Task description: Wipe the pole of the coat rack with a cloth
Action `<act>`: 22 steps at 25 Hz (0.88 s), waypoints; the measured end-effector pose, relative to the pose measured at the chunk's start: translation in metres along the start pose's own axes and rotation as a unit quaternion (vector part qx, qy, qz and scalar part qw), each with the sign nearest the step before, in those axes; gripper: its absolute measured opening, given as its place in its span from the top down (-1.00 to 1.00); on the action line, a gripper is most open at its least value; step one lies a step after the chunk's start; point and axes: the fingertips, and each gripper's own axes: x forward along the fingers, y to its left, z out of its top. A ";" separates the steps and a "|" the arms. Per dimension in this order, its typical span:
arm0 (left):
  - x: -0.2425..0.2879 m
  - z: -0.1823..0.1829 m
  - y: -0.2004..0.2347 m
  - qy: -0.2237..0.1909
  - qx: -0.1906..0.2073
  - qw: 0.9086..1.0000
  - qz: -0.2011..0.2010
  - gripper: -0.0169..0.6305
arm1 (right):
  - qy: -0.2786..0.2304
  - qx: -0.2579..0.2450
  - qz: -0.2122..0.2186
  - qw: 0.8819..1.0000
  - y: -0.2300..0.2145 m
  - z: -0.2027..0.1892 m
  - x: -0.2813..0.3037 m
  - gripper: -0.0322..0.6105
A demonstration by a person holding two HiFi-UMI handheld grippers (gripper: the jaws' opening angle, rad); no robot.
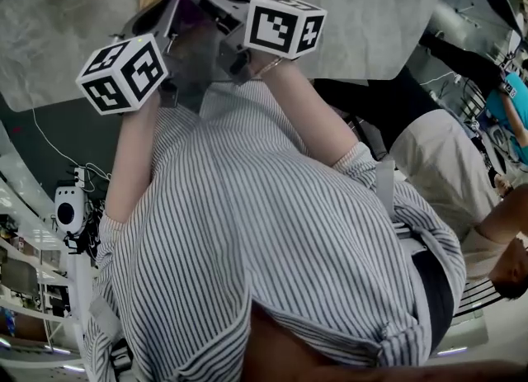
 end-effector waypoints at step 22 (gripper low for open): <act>0.066 0.003 -0.082 0.045 0.066 0.996 -0.038 0.91 | -0.075 0.039 -0.040 0.996 -0.060 0.041 -0.089 0.67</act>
